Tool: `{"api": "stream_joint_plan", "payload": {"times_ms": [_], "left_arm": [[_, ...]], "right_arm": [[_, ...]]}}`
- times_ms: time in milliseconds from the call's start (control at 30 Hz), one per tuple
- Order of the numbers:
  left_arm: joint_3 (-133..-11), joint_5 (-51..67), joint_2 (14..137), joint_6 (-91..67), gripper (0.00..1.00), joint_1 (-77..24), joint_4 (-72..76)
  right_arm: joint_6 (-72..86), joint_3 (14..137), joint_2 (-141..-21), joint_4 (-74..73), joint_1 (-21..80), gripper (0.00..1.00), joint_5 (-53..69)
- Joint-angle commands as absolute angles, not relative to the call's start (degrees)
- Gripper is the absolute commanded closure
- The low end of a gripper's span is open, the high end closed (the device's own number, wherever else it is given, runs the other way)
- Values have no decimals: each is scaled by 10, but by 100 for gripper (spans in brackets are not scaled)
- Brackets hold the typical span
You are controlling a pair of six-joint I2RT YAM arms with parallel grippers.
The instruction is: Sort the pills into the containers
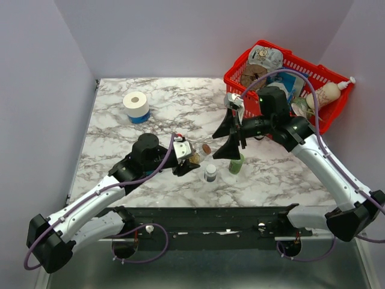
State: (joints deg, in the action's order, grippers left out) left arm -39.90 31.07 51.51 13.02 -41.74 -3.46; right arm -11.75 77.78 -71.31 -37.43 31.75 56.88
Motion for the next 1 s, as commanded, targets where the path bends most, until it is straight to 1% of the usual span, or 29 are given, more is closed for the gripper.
{"api": "stream_joint_plan", "payload": {"times_ms": [0, 167, 267, 467, 567, 600, 700, 767, 833, 867, 900, 933, 967], "left_arm": [[-425, 290, 525, 119, 100, -419, -10], [-431, 278, 535, 98, 100, -419, -3], [-431, 277, 536, 90, 100, -420, 18], [-428, 265, 540, 85, 100, -420, 20], [-425, 264, 540, 85, 100, -420, 22], [-425, 264, 540, 86, 100, -420, 21], [-425, 265, 538, 88, 100, -420, 14], [-423, 275, 533, 100, 100, -420, 2], [-419, 294, 527, 111, 100, -420, -10], [-417, 300, 523, 116, 100, -420, -22], [-415, 307, 520, 122, 100, -420, -27], [-408, 309, 511, 126, 100, -420, -31], [-405, 315, 506, 134, 100, -420, -41]], "right_arm": [[-4, 773, -749, -309, 319, 1, 574], [-1, 787, -772, -317, 337, 7, 510], [-1, 792, -789, -326, 342, 11, 491], [17, 807, -807, -331, 349, 24, 496], [13, 816, -816, -333, 355, 39, 491], [10, 820, -819, -338, 357, 55, 492], [-23, 845, -835, -360, 359, 82, 519], [-79, 864, -842, -380, 364, 87, 542], [-145, 910, -862, -438, 366, 89, 580], [-234, 927, -871, -465, 366, 90, 594], [-291, 967, -880, -530, 366, 91, 622], [-356, 982, -895, -566, 367, 91, 634], [-466, 995, -898, -592, 367, 91, 639]]}}
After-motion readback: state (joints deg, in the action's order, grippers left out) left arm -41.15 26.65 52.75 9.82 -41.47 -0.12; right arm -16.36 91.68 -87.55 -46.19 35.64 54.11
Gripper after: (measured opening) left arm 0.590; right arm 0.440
